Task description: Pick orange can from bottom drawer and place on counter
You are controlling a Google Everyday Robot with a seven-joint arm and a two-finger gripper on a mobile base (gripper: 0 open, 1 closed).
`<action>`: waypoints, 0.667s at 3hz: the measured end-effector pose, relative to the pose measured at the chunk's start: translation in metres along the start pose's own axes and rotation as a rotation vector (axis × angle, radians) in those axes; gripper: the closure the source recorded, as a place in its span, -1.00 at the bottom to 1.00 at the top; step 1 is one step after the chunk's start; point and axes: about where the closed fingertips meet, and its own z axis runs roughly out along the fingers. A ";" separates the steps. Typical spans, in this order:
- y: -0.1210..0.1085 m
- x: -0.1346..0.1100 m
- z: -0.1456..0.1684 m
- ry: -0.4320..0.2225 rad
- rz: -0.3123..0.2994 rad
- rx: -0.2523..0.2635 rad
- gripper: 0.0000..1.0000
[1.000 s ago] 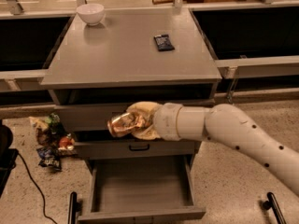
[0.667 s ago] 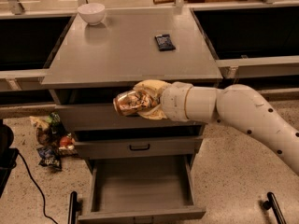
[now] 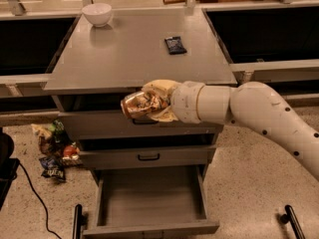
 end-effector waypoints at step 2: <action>-0.068 0.054 0.010 0.023 -0.035 0.037 1.00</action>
Offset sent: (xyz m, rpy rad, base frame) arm 0.1167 -0.0164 0.0621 0.0407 -0.0528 -0.0237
